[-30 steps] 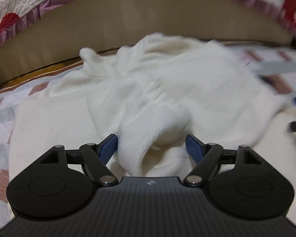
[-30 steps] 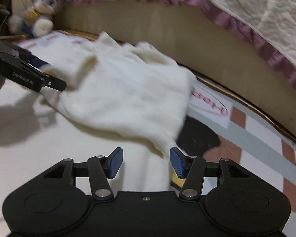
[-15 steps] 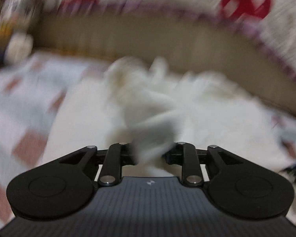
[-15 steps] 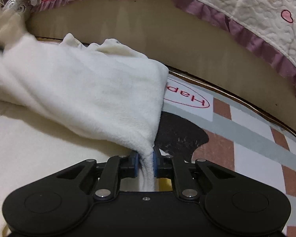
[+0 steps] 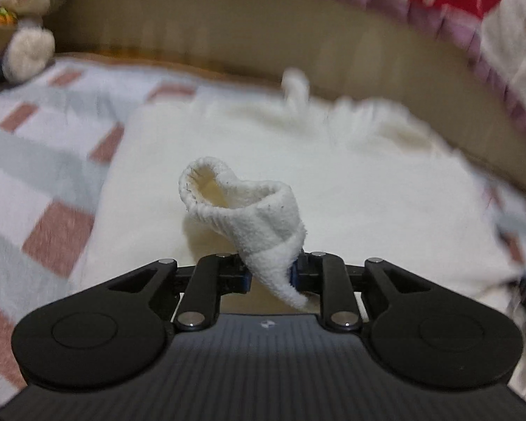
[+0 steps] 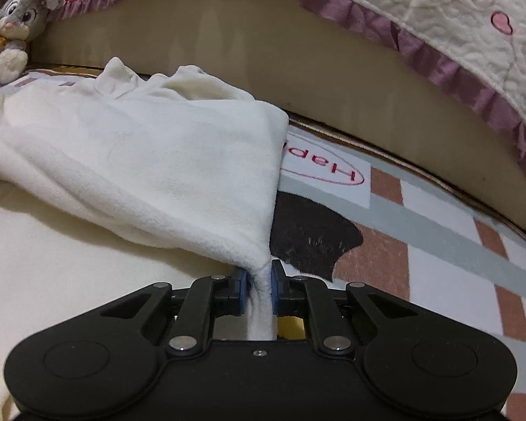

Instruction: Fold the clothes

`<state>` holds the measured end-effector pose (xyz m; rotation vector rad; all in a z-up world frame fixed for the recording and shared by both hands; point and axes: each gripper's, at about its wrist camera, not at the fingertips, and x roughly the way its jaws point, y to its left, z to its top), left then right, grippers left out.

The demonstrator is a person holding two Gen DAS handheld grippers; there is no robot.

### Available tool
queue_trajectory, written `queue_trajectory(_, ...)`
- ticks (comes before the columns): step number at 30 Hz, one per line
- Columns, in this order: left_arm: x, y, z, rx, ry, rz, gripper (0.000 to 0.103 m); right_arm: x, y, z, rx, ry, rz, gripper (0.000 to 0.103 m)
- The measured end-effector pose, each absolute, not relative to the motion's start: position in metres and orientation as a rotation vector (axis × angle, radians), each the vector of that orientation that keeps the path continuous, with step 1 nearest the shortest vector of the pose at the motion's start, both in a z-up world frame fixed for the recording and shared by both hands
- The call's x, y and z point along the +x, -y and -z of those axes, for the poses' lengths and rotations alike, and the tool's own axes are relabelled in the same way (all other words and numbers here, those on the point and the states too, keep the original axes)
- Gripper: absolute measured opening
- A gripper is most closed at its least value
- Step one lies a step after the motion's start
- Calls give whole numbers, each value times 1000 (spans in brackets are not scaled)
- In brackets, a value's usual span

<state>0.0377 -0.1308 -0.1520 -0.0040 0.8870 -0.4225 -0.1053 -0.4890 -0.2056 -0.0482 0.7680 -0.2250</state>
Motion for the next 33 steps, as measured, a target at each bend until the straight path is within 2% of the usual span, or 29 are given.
queue_trajectory(2, 36, 130, 153, 26, -913, 390, 38, -104, 496, 202, 14, -789, 228, 16)
queue_trajectory(4, 36, 123, 147, 21, -909, 354, 45, -105, 501, 198, 65, -826, 226, 26)
queue_trajectory(5, 35, 117, 141, 5, -903, 337, 47, -106, 502, 195, 73, -844, 221, 27)
queue_trajectory(7, 34, 105, 131, -31, -888, 302, 48, -109, 494, 192, -9, -897, 230, 31)
queue_trajectory(10, 31, 87, 123, -105, -869, 271, 54, -115, 475, 181, -115, -945, 203, 32)
queue_trajectory(15, 42, 92, 147, -162, -926, 354, 58, -119, 450, 148, 22, -848, 50, 33)
queue_trajectory(18, 47, 104, 174, -165, -993, 371, 63, -108, 433, 145, 37, -814, -14, 39)
queue_trajectory(19, 45, 106, 179, -158, -978, 364, 61, -104, 428, 145, 40, -803, -34, 40)
queue_trajectory(21, 39, 112, 175, -94, -926, 366, 32, -96, 420, 145, 46, -790, -56, 40)
queue_trajectory(22, 36, 114, 168, -72, -881, 376, 25, -93, 420, 146, 49, -790, -53, 40)
queue_trajectory(26, 24, 121, 134, 8, -690, 421, 22, -82, 418, 151, 60, -790, -40, 40)
queue_trajectory(30, 19, 134, 90, 78, -419, 532, 22, -70, 416, 156, 72, -791, -28, 40)
queue_trajectory(32, 20, 135, 74, 98, -352, 529, 22, -66, 415, 157, 67, -796, -27, 40)
queue_trajectory(33, 25, 134, 77, 109, -376, 513, 22, -66, 416, 157, 56, -803, -31, 40)
